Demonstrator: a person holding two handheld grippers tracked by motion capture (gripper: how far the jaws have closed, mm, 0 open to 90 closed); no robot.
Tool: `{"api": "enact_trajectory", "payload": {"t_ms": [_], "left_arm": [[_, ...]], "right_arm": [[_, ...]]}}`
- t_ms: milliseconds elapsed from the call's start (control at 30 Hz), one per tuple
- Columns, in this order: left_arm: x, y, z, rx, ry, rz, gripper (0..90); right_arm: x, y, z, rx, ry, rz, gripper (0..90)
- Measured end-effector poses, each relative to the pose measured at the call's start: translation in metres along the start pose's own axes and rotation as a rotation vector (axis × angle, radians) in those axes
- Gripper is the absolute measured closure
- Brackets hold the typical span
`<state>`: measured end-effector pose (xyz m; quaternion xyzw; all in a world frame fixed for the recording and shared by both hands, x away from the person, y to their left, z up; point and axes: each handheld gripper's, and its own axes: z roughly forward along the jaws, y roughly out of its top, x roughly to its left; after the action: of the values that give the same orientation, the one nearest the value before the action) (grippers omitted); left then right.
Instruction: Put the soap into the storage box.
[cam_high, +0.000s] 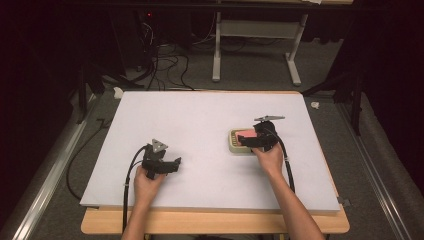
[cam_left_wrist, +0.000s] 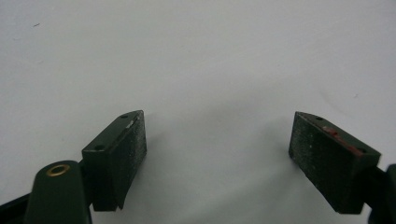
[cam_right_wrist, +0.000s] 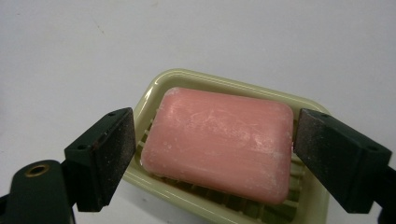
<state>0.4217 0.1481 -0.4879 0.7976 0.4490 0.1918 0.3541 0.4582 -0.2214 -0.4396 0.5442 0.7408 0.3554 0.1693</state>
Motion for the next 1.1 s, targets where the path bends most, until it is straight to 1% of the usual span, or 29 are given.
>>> {"api": "enact_trajectory", "payload": {"t_ms": [133, 400, 600, 867, 1100], "left_arm": [[0.000, 0.000, 0.000, 0.000, 0.000, 0.000, 19.7], [0.000, 0.000, 0.000, 0.000, 0.000, 0.001, 19.7], [0.000, 0.000, 0.000, 0.000, 0.000, 0.001, 19.7], [0.000, 0.000, 0.000, 0.000, 0.001, 0.001, 19.7], [0.000, 0.000, 0.000, -0.002, 0.002, -0.001, 19.7]], "right_arm": [[0.000, 0.000, -0.004, -0.015, 0.002, -0.003, 14.0], [-0.002, 0.000, -0.011, -0.027, 0.006, -0.005, 14.6], [-0.003, -0.001, -0.016, -0.037, 0.000, -0.025, 14.9], [-0.006, -0.002, -0.025, -0.052, -0.005, -0.033, 15.7], [-0.009, -0.004, -0.033, -0.076, -0.007, -0.029, 16.6]]}}
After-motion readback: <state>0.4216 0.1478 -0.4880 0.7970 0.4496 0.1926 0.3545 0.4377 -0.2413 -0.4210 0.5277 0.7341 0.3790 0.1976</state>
